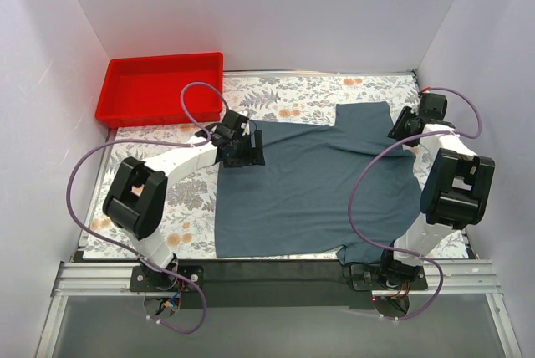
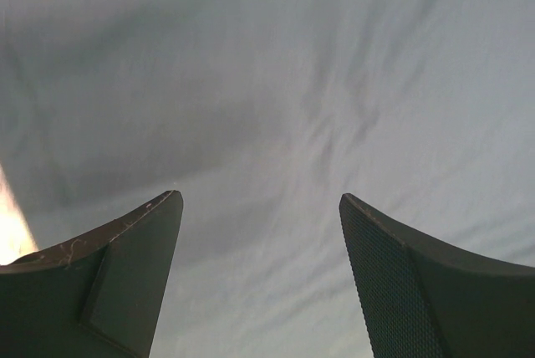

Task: Fold and stack the t-shirts
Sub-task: Flatten the tshirt out

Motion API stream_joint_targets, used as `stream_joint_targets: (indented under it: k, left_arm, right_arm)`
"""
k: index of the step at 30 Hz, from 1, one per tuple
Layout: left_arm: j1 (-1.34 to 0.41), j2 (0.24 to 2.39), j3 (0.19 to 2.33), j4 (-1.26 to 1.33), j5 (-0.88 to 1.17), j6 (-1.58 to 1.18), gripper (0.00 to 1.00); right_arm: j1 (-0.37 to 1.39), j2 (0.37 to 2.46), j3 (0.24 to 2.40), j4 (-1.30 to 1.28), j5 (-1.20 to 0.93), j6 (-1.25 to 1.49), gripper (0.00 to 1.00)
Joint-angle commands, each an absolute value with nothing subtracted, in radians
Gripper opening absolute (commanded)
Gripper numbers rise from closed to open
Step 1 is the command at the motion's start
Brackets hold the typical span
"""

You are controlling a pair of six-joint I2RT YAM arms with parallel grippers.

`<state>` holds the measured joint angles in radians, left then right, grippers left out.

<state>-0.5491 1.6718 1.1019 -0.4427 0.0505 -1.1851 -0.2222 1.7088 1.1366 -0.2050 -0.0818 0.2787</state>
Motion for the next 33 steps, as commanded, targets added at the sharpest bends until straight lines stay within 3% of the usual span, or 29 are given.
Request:
stream_joint_targets:
  k: [1, 19, 33]
  left_arm:
    - [-0.532, 1.725, 1.192, -0.382, 0.012, -1.134, 0.7]
    - [-0.523, 2.081, 1.477, -0.328, -0.049, -1.057, 0.69]
    - [-0.449, 2.316, 1.716, -0.339, -0.012, -1.045, 0.7]
  right_arm:
    - [-0.21, 1.738, 1.173, -0.219, -0.066, 0.218, 0.38]
    - [-0.206, 1.925, 1.249, -0.221, -0.028, 0.212, 0.38]
    - [-0.209, 2.209, 1.626, -0.232, -0.078, 0.192, 0.39]
